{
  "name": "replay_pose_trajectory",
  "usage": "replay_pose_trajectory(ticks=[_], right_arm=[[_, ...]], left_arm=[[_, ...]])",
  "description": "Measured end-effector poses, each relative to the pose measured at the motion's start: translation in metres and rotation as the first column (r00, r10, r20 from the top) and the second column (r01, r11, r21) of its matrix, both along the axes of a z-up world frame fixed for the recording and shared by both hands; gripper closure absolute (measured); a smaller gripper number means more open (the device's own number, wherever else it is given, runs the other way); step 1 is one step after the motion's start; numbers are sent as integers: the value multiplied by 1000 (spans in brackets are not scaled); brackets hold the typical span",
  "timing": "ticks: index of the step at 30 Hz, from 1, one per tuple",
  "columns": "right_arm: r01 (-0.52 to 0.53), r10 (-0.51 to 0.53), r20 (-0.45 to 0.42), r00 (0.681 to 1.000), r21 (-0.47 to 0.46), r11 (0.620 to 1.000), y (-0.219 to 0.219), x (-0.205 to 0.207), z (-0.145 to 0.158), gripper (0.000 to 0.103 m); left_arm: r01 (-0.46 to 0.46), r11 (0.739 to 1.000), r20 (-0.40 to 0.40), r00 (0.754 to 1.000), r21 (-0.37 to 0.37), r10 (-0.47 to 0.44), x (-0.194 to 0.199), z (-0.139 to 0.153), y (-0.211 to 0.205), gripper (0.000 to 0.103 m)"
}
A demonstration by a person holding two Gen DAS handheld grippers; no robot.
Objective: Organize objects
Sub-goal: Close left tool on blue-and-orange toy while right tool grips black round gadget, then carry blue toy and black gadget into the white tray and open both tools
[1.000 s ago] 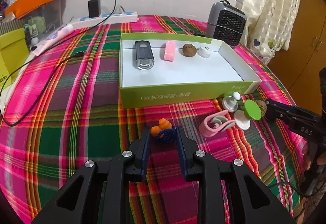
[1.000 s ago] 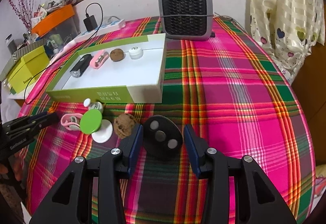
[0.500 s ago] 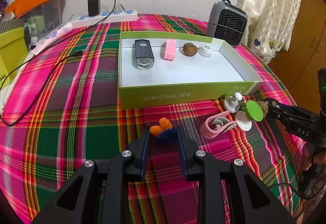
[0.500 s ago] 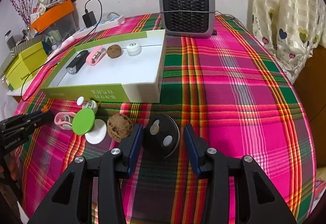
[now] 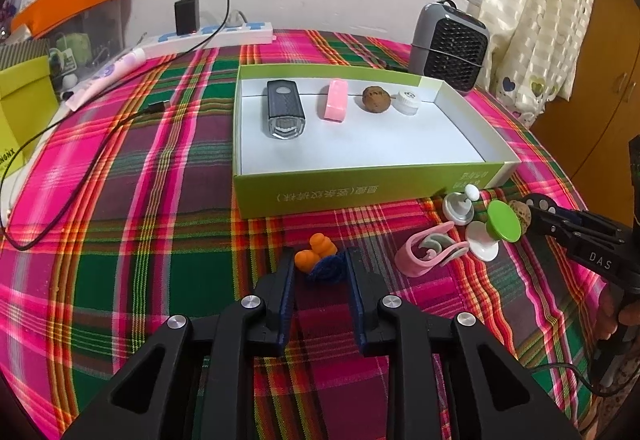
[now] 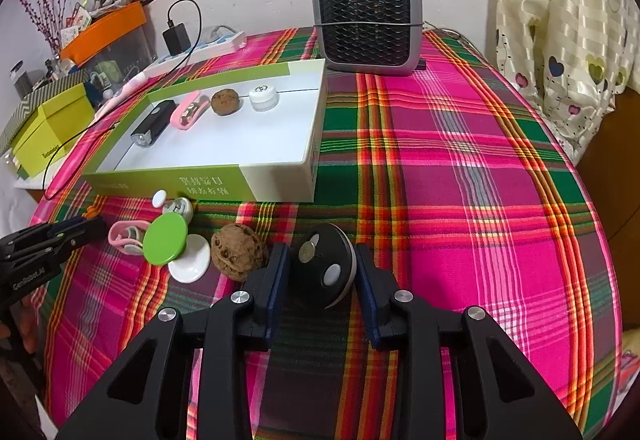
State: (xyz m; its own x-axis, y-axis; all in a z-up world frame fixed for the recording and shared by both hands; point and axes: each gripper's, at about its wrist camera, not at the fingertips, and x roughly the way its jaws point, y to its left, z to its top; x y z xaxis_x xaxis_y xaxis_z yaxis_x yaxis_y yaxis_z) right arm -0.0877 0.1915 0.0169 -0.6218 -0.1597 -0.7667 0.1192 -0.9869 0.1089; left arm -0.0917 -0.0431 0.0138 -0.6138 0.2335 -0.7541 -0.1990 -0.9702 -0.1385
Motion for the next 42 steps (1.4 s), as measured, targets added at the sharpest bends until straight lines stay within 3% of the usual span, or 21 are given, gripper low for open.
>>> replay_pose_trajectory(ticks=[42], right_arm=[[-9, 9, -40, 999, -12, 1000, -3, 11, 11, 74]], left_arm=[[1, 1000, -25, 1000, -11, -2, 8, 10, 2, 87]])
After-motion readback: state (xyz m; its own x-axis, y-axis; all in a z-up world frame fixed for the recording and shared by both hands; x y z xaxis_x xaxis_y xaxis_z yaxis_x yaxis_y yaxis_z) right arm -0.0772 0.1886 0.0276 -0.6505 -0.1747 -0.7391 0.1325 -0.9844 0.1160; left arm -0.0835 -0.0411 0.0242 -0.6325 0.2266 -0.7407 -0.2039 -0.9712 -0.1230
